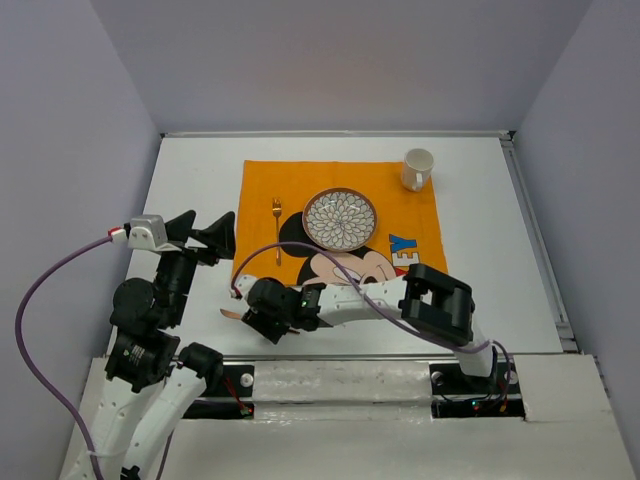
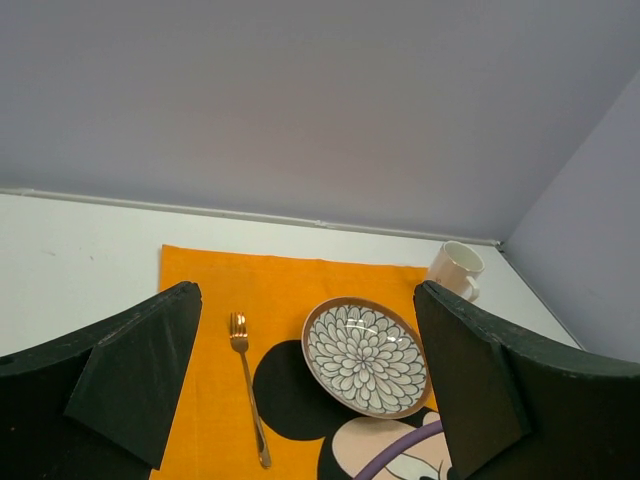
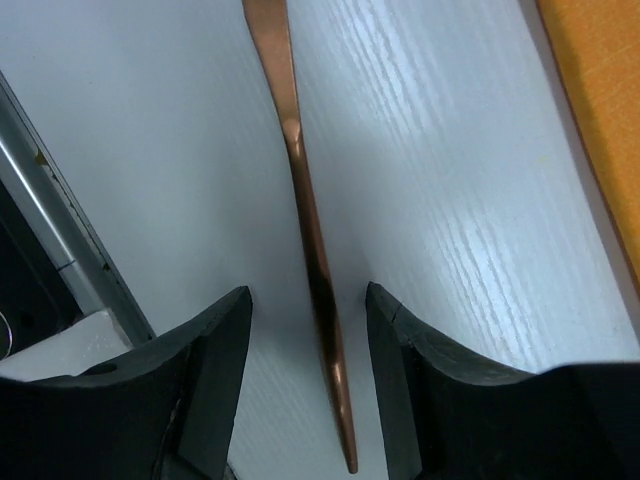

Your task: Set the dinner table for one person

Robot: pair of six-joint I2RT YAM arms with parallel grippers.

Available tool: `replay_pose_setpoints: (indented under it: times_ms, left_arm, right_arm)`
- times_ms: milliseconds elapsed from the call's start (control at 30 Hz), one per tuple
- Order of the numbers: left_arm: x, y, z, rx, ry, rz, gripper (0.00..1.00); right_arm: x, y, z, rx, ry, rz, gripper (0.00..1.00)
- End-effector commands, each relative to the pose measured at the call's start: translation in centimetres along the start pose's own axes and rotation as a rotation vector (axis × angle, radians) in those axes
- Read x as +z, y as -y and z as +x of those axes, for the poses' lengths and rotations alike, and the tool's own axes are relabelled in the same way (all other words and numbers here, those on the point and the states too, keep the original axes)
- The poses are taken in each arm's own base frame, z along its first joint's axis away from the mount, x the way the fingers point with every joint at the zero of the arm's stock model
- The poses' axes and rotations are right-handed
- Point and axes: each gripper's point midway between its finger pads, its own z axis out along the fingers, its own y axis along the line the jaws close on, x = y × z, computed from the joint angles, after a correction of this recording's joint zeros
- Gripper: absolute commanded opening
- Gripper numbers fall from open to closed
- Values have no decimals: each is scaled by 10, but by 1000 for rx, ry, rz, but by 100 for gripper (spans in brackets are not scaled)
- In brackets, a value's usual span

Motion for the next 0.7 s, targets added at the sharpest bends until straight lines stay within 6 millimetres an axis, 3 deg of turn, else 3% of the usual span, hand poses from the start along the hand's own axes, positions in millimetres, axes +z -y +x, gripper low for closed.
replay_pose_setpoints:
  times_ms: [0, 33, 133, 233, 433, 567, 667]
  left_arm:
    - [6, 2, -7, 0, 38, 8, 99]
    - [6, 1, -7, 0, 40, 7, 99]
    - [6, 0, -7, 0, 41, 3, 99]
    - [6, -1, -8, 3, 43, -4, 99]
    - [4, -8, -12, -2, 62, -40, 99]
    - [2, -9, -14, -4, 69, -46, 99]
    - [2, -9, -13, -7, 70, -42, 99]
  right_arm:
    - [6, -4, 20, -48, -40, 49, 36]
    - [9, -6, 25, -58, -50, 57, 20]
    - [14, -10, 29, -64, -64, 60, 0]
    - [9, -10, 23, -58, -42, 85, 0]
    - [-33, 12, -24, 4, 126, 191, 0]
    - [-68, 47, -48, 125, 249, 265, 0]
    - [-95, 86, -57, 264, 352, 319, 0]
